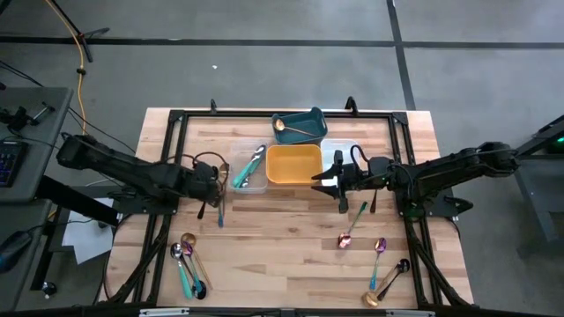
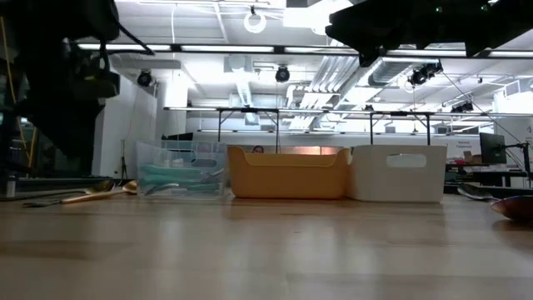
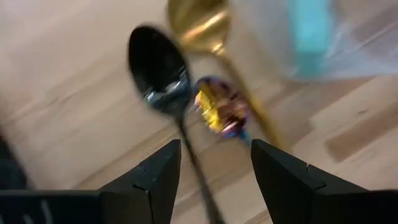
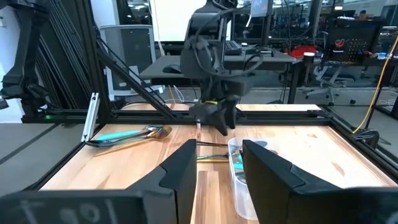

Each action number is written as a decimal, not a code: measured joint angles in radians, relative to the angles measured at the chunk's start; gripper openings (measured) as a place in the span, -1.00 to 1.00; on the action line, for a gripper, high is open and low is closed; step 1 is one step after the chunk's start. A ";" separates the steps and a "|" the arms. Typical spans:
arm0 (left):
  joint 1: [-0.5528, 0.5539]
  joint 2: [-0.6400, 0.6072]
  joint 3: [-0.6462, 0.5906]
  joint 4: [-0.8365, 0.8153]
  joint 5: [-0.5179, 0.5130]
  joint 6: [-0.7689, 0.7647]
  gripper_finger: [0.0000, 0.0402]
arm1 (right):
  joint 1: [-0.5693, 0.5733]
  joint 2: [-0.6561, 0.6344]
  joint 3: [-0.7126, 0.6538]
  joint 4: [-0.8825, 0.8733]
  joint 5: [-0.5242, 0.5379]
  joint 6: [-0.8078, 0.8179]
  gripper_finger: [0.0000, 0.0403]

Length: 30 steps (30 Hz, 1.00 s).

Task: Sort silverware by color (type)
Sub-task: Put the silver spoon in the orange bin

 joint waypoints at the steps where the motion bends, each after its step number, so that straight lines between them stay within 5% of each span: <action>1: -0.001 0.012 0.000 0.001 0.008 0.000 -0.07 | 0.000 0.000 0.000 0.000 0.000 -0.002 -0.39; 19: -0.002 0.202 0.000 0.051 0.010 0.015 -0.07 | -0.001 0.000 0.000 0.009 0.052 -0.056 -0.39; 30: -0.002 0.212 -0.084 0.090 0.065 -0.090 -0.07 | -0.001 0.000 0.000 0.010 0.052 -0.056 -0.39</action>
